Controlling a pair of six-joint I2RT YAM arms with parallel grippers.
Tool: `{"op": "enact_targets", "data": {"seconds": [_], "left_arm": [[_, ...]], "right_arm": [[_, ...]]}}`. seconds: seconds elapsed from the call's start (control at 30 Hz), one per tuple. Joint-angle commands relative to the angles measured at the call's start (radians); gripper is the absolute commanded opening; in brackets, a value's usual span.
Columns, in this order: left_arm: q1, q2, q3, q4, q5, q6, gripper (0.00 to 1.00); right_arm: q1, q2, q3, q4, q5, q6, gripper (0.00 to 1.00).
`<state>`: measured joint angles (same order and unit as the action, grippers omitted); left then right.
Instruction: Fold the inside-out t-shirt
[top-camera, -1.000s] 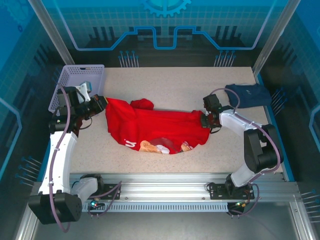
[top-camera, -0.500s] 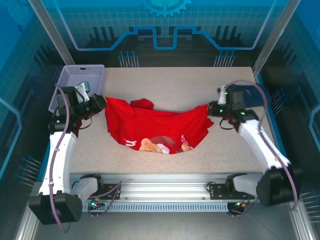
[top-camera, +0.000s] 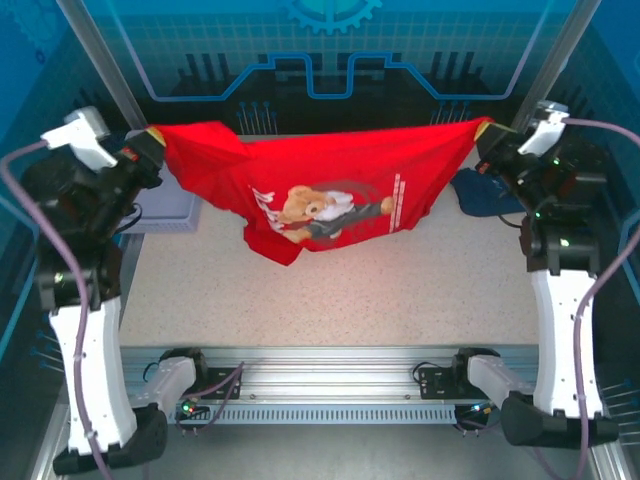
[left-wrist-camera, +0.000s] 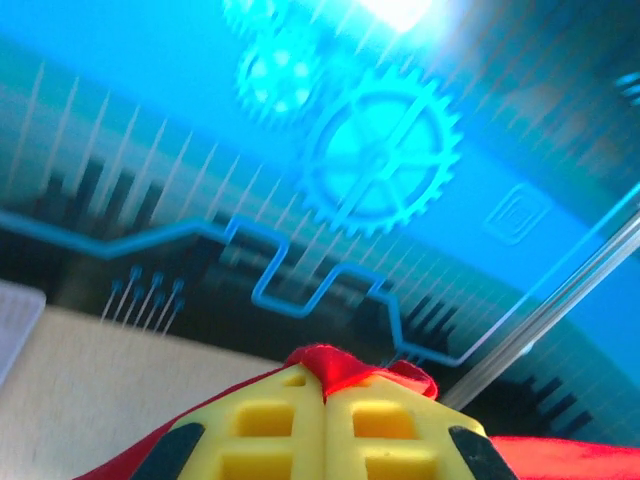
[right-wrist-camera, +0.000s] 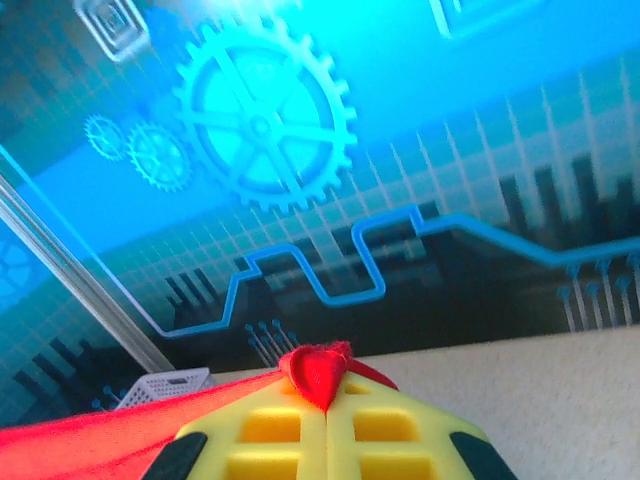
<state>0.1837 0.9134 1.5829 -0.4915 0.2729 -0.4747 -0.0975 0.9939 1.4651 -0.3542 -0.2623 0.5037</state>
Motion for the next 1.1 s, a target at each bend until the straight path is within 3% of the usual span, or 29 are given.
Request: {"op": "enact_targets", "data": {"seconds": [0.0, 0.37, 0.57, 0.7, 0.83, 0.97, 1.07], "left_arm": [[0.011, -0.074, 0.110, 0.033, -0.082, 0.086, 0.00], [0.011, -0.003, 0.413, -0.100, -0.170, 0.209, 0.00], [0.011, 0.186, 0.507, -0.059, -0.147, 0.181, 0.00], [0.003, 0.370, 0.497, 0.007, -0.096, 0.152, 0.00], [-0.069, 0.575, 0.458, 0.063, -0.149, 0.232, 0.00], [-0.121, 0.835, 0.451, 0.138, -0.165, 0.276, 0.00], [-0.147, 1.100, 0.582, 0.145, -0.185, 0.297, 0.00]], "right_arm": [[-0.014, -0.105, 0.135, -0.060, 0.087, -0.089, 0.00], [-0.014, -0.184, 0.312, -0.181, 0.158, -0.196, 0.00], [-0.014, -0.101, 0.347, -0.164, 0.183, -0.225, 0.00], [-0.015, 0.016, 0.292, -0.098, 0.164, -0.222, 0.00], [-0.006, 0.172, 0.187, 0.005, 0.176, -0.221, 0.00], [0.032, 0.442, 0.147, 0.107, 0.233, -0.248, 0.00], [0.067, 0.728, 0.217, 0.156, 0.268, -0.265, 0.00]]}}
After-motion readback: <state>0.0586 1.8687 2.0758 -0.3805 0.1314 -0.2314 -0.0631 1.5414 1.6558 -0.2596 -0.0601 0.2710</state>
